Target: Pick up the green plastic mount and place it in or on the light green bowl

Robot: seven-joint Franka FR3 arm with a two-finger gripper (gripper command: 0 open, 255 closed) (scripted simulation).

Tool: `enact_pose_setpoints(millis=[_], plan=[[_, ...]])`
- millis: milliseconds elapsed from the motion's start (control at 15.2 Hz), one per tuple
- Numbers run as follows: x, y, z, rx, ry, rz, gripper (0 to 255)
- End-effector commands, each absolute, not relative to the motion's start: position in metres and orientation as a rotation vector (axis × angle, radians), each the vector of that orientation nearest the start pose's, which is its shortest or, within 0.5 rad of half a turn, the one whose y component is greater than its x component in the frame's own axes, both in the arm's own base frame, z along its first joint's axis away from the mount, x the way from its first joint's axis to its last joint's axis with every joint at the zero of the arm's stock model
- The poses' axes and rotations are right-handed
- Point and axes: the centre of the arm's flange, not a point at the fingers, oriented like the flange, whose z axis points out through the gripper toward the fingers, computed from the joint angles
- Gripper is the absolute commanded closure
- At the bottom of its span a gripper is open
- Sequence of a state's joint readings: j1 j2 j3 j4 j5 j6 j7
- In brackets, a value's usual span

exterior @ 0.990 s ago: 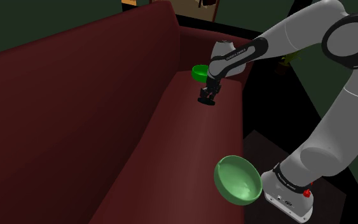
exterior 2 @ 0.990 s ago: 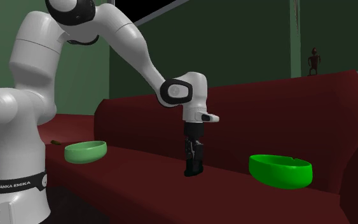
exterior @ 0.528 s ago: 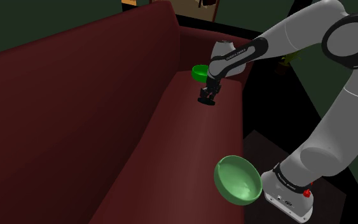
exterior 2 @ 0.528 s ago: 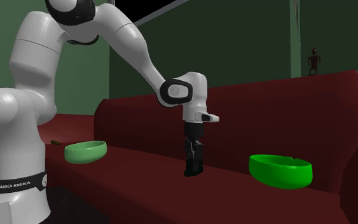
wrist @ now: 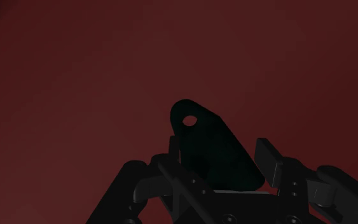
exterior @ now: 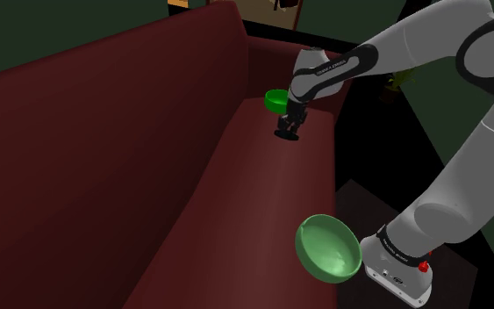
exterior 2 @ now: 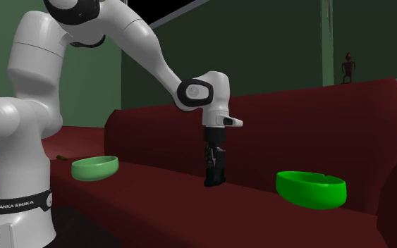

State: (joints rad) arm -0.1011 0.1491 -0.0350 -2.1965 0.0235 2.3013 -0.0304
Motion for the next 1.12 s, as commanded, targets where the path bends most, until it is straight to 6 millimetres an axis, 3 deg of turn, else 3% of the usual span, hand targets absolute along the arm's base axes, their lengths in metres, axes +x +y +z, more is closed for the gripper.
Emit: enact_pose_setpoints(millis=[0, 1056], plan=[[0.54, -0.073, 0.322, -3.119, 0.189, 0.068, 255], [0.54, -0.073, 0.407, -3.119, 0.189, 0.068, 255]])
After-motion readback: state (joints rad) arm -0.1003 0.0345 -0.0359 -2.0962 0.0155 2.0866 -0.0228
